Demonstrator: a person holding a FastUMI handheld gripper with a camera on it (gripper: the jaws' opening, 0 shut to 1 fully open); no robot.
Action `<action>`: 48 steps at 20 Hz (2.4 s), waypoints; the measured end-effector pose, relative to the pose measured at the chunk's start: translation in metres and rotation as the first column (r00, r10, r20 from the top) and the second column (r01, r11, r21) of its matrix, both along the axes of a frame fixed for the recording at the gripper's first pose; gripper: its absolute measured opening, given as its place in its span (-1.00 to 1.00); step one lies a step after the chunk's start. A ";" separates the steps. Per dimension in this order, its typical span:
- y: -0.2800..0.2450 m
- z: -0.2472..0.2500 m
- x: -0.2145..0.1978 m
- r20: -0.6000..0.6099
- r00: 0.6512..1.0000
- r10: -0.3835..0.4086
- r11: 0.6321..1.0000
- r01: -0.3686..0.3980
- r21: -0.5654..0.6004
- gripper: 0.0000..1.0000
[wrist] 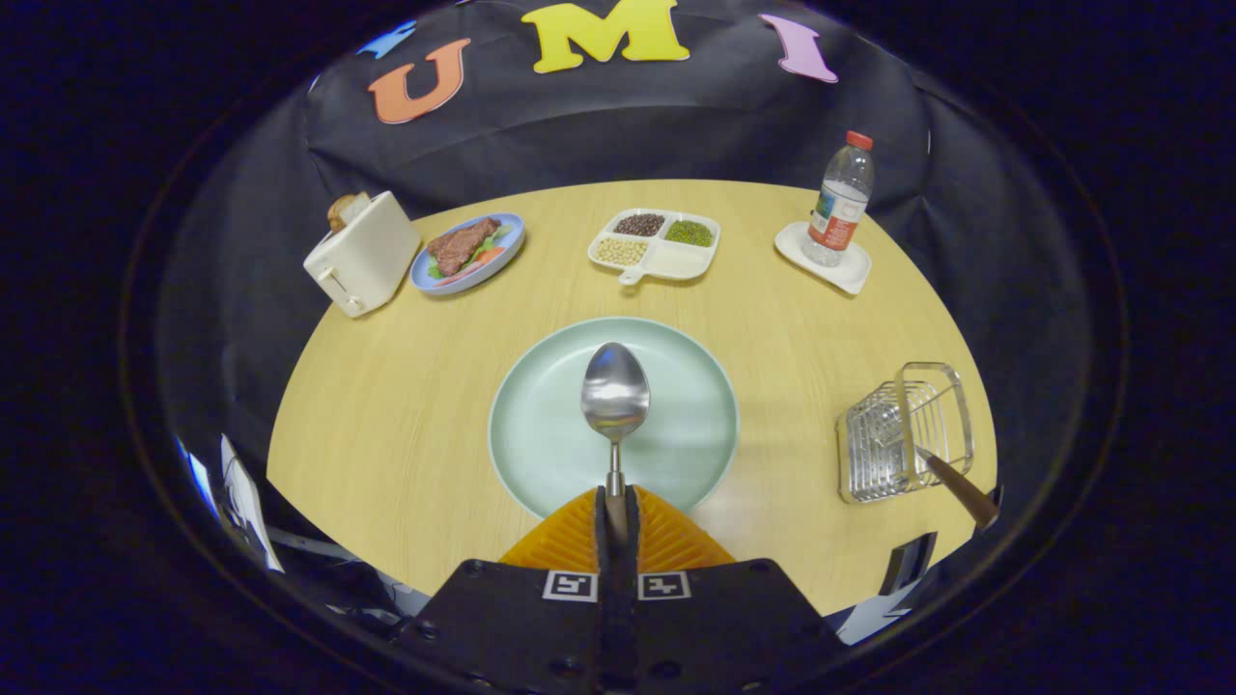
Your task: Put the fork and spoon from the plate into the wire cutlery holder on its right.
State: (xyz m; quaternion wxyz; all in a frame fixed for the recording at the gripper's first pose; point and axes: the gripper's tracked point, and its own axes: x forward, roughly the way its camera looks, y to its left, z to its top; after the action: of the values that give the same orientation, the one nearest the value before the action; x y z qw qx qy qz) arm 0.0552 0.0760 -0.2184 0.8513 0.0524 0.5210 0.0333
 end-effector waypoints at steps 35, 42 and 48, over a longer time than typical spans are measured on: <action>-0.191 0.038 -0.018 0.140 0.953 -0.269 0.963 0.266 0.042 -0.36; -0.193 0.085 -0.004 0.388 0.875 -0.289 0.956 0.282 0.076 0.25; -0.175 0.136 -0.017 0.558 0.793 -0.244 0.964 0.260 0.051 0.62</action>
State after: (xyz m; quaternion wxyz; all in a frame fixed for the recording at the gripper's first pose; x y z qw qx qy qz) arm 0.0385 -0.0991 -0.0829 0.9637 0.0972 0.2377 -0.0737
